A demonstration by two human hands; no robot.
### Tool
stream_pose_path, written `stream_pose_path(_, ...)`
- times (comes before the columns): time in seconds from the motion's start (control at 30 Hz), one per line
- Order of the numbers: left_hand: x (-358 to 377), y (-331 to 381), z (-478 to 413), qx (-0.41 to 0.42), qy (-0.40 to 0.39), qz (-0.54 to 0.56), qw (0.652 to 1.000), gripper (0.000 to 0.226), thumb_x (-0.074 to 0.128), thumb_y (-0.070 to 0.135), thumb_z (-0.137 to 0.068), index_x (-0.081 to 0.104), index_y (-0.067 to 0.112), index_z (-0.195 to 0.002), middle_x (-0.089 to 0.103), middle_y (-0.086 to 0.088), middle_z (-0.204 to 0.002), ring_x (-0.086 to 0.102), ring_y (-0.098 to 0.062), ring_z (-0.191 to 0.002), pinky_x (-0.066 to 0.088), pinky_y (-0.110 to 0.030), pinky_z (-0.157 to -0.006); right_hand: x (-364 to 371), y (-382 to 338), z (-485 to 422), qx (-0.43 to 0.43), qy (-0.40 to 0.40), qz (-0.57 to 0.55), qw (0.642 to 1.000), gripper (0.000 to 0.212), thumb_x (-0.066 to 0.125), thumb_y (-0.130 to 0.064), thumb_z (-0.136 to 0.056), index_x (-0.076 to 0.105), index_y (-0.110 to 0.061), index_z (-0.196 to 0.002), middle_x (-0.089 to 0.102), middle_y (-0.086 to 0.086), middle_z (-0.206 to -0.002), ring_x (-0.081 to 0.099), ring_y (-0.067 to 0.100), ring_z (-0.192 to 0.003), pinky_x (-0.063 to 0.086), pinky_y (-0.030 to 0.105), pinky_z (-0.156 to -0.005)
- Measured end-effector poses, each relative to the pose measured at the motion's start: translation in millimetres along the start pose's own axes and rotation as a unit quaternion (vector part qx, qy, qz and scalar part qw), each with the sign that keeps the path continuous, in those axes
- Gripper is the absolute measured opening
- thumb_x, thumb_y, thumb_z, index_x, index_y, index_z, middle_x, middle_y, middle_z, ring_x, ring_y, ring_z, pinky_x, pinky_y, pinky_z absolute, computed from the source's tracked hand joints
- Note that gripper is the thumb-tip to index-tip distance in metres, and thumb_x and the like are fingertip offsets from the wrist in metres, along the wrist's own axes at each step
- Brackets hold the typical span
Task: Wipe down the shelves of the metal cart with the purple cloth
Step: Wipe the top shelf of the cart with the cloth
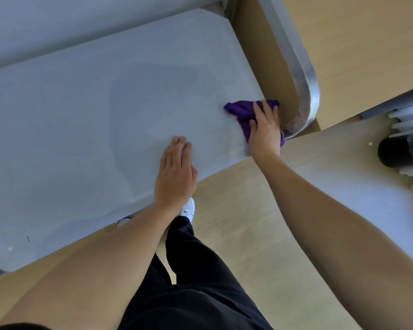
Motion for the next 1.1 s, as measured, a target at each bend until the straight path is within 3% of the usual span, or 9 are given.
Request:
stream_pose_path(0.13, 0, -2, 1, -0.004, -0.004, 0.011, 1.0, 0.049, 0.037, 0.009, -0.091, 0.044, -0.004, -0.139, 0.04, -0.02, -0.148, 0.03, -0.033, -0.144, 0.029, -0.046, -0.117, 12, -32, 11, 0.01, 0.016, 0.009, 1.0, 0.046, 0.042, -0.009, -0.097, 0.043, -0.01, -0.142, 0.035, 0.011, -0.153, 0.021, 0.04, -0.144, 0.02, 0.047, -0.118)
stream_pose_path(0.3, -2, -3, 2, 0.001, 0.009, 0.002, 1.0, 0.05, 0.038, 0.008, -0.089, 0.047, -0.005, -0.136, 0.044, -0.021, -0.145, 0.036, -0.033, -0.141, 0.032, -0.045, -0.116, 52, -124, 47, -0.145, -0.053, -0.022, 0.988, 0.047, 0.051, -0.008, -0.092, 0.048, -0.011, -0.139, 0.045, 0.009, -0.147, 0.028, 0.037, -0.142, 0.036, 0.047, -0.11)
stream_pose_path(0.4, -3, -4, 2, 0.002, 0.005, 0.013, 1.0, 0.051, 0.034, 0.01, -0.089, 0.048, -0.004, -0.136, 0.044, -0.02, -0.145, 0.036, -0.033, -0.141, 0.031, -0.043, -0.116, 50, -130, 43, -0.214, -0.08, -0.016, 0.973, 0.044, 0.051, -0.01, -0.095, 0.048, -0.011, -0.139, 0.045, 0.009, -0.147, 0.03, 0.034, -0.142, 0.037, 0.044, -0.11)
stream_pose_path(0.57, -8, -9, 0, 0.001, -0.009, 0.097, 0.995, 0.047, 0.037, 0.01, -0.088, 0.05, -0.002, -0.132, 0.042, -0.017, -0.146, 0.036, -0.032, -0.14, 0.034, -0.042, -0.113, 18, -59, 18, -0.09, -0.033, -0.036, 0.995, 0.043, 0.044, -0.014, -0.099, 0.045, -0.014, -0.142, 0.04, 0.008, -0.151, 0.024, 0.033, -0.145, 0.025, 0.041, -0.117)
stream_pose_path(0.63, -13, -17, 3, 0.016, -0.028, 0.115, 0.993, 0.047, 0.035, 0.014, -0.088, 0.051, -0.001, -0.13, 0.041, -0.015, -0.146, 0.036, -0.029, -0.14, 0.036, -0.039, -0.112, 14, -53, 19, -0.082, -0.034, -0.032, 0.996, 0.043, 0.041, -0.017, -0.101, 0.042, -0.016, -0.143, 0.037, 0.006, -0.152, 0.02, 0.031, -0.146, 0.022, 0.04, -0.119)
stream_pose_path(0.83, -52, -103, 49, -0.025, -0.004, 0.043, 0.999, 0.039, 0.054, 0.005, -0.086, 0.055, 0.001, -0.125, 0.046, -0.014, -0.141, 0.046, -0.031, -0.131, 0.039, -0.041, -0.106, 17, -62, 25, -0.044, -0.014, -0.02, 0.999, 0.043, 0.038, -0.014, -0.1, 0.042, -0.017, -0.143, 0.035, 0.003, -0.154, 0.017, 0.031, -0.147, 0.024, 0.043, -0.118)
stream_pose_path(0.93, -64, -150, 80, -0.064, 0.008, 0.012, 0.998, 0.041, 0.05, 0.01, -0.091, 0.051, 0.004, -0.131, 0.043, -0.015, -0.144, 0.043, -0.033, -0.133, 0.037, -0.043, -0.107, 22, -68, 36, -0.007, -0.006, -0.023, 1.0, 0.044, 0.036, -0.014, -0.1, 0.04, -0.016, -0.144, 0.032, 0.004, -0.155, 0.015, 0.031, -0.147, 0.023, 0.042, -0.118)
stream_pose_path(1.0, -64, -160, 92, -0.047, 0.006, 0.01, 0.999, 0.044, 0.042, 0.015, -0.094, 0.047, 0.002, -0.136, 0.039, -0.016, -0.147, 0.038, -0.033, -0.138, 0.036, -0.044, -0.111, 31, -84, 50, 0.002, -0.003, -0.018, 1.0, 0.045, 0.036, -0.013, -0.1, 0.039, -0.012, -0.144, 0.032, 0.007, -0.154, 0.016, 0.034, -0.146, 0.021, 0.042, -0.119)
stream_pose_path(1.1, -62, -158, 93, -0.033, 0.006, 0.018, 0.999, 0.046, 0.039, 0.013, -0.094, 0.044, -0.003, -0.138, 0.038, -0.02, -0.148, 0.033, -0.035, -0.14, 0.035, -0.049, -0.112, 54, -141, 86, -0.033, 0.0, -0.028, 0.999, 0.046, 0.043, -0.007, -0.094, 0.044, -0.004, -0.14, 0.041, 0.017, -0.148, 0.027, 0.041, -0.141, 0.024, 0.047, -0.117)
Point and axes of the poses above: each hand's wrist, its own z-axis away from the middle knuckle, its own x-axis out of the palm, y = z × x, the point moved 10 cm from there along -z, towards the middle knuckle
